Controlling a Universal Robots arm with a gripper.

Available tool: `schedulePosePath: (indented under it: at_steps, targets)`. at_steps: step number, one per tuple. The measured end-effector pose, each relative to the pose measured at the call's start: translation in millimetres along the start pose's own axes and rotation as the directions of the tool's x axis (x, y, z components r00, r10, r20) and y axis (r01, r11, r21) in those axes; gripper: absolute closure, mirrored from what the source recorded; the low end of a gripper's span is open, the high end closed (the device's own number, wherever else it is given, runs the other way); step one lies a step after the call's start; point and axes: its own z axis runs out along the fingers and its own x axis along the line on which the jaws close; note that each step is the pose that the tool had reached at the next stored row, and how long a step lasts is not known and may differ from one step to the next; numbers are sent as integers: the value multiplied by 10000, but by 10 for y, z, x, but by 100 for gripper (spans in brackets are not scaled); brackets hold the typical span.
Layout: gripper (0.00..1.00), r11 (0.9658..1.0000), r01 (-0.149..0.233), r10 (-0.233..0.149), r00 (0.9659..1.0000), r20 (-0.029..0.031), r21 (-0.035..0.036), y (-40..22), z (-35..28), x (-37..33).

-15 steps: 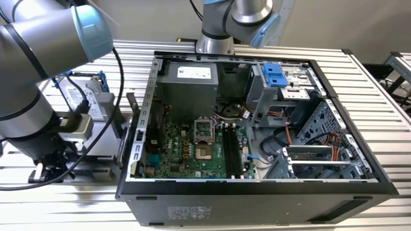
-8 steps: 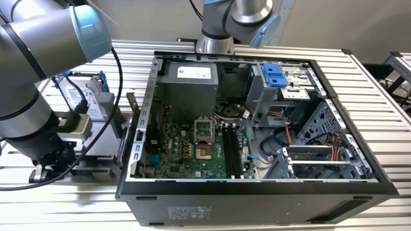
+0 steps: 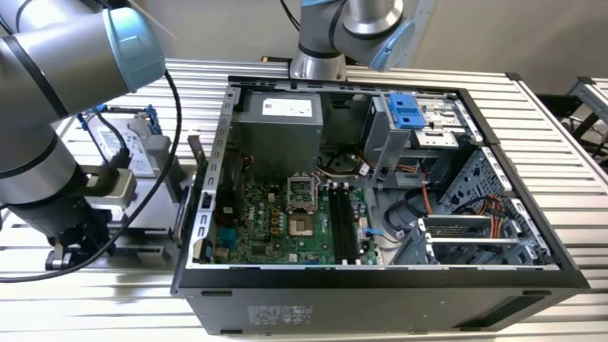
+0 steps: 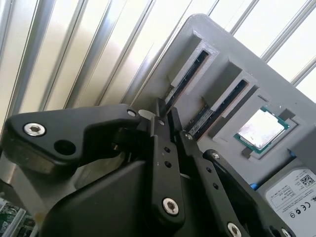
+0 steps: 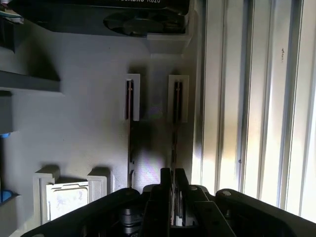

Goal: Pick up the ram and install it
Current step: 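Pick up the ram and move it above insertion slot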

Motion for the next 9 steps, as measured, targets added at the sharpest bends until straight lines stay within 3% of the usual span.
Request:
schedulePosePath:
  at_steps: [9]
  targets:
    - [0, 10000, 0, 0, 10000, 28, 2, 1, -1, -19]
